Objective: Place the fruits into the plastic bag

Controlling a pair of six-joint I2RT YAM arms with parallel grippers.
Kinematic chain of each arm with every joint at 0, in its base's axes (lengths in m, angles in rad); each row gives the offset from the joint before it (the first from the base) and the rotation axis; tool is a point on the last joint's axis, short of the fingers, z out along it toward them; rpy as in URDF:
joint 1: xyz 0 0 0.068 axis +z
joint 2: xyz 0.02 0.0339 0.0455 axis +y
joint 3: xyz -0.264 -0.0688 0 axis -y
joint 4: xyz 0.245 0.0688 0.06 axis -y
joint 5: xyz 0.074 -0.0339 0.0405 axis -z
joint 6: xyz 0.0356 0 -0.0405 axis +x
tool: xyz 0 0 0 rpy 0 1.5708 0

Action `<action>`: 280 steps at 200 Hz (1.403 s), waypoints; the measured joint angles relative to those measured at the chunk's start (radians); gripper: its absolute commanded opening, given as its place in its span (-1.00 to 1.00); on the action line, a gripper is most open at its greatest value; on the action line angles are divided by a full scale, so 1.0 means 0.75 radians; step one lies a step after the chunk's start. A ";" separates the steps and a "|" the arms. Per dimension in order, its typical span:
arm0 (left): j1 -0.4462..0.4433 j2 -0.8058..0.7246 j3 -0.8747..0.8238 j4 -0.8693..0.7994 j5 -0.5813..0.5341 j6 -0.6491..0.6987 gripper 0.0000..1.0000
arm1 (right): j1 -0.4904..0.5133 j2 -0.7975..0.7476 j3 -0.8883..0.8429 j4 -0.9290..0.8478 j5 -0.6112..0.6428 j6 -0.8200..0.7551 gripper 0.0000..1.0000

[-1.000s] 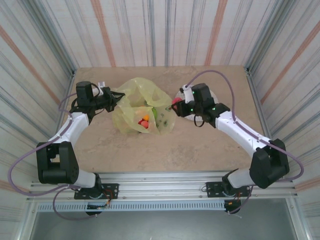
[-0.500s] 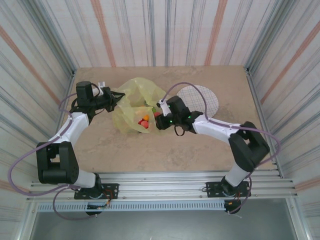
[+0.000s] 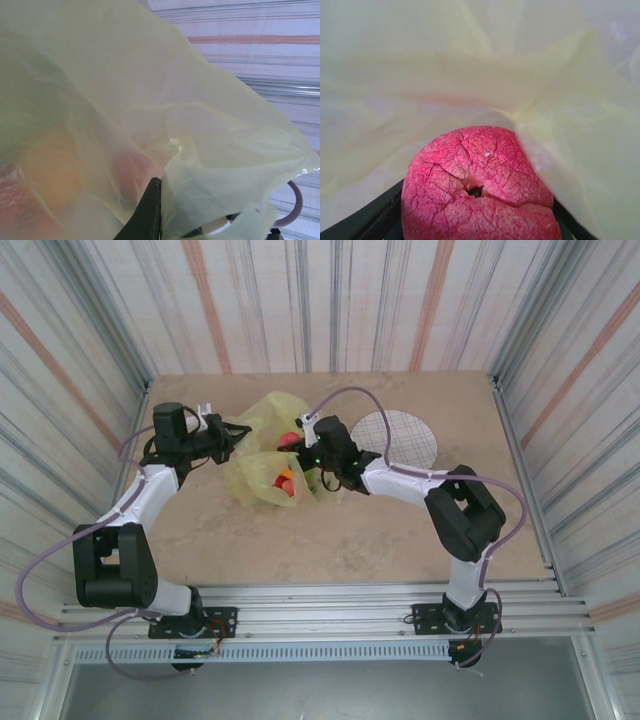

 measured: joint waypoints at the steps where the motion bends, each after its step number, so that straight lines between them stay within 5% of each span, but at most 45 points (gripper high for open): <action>1: 0.000 0.000 0.000 0.000 0.000 0.000 -1.00 | 0.000 0.003 0.003 0.000 0.003 0.001 0.33; 43: 0.000 0.000 -0.001 -0.001 0.000 0.000 -1.00 | 0.000 0.144 0.191 -0.103 0.144 0.011 0.46; 110: 0.000 0.000 -0.001 -0.001 0.000 0.000 -1.00 | -0.001 0.120 0.146 -0.170 0.170 0.009 0.62; 175: 0.000 0.000 -0.001 -0.001 0.000 0.000 -1.00 | -0.006 -0.104 -0.022 -0.191 0.141 -0.005 0.63; 280: 0.000 0.001 -0.001 0.000 -0.001 0.000 -1.00 | -0.156 -0.585 -0.352 -0.249 -0.149 -0.187 0.51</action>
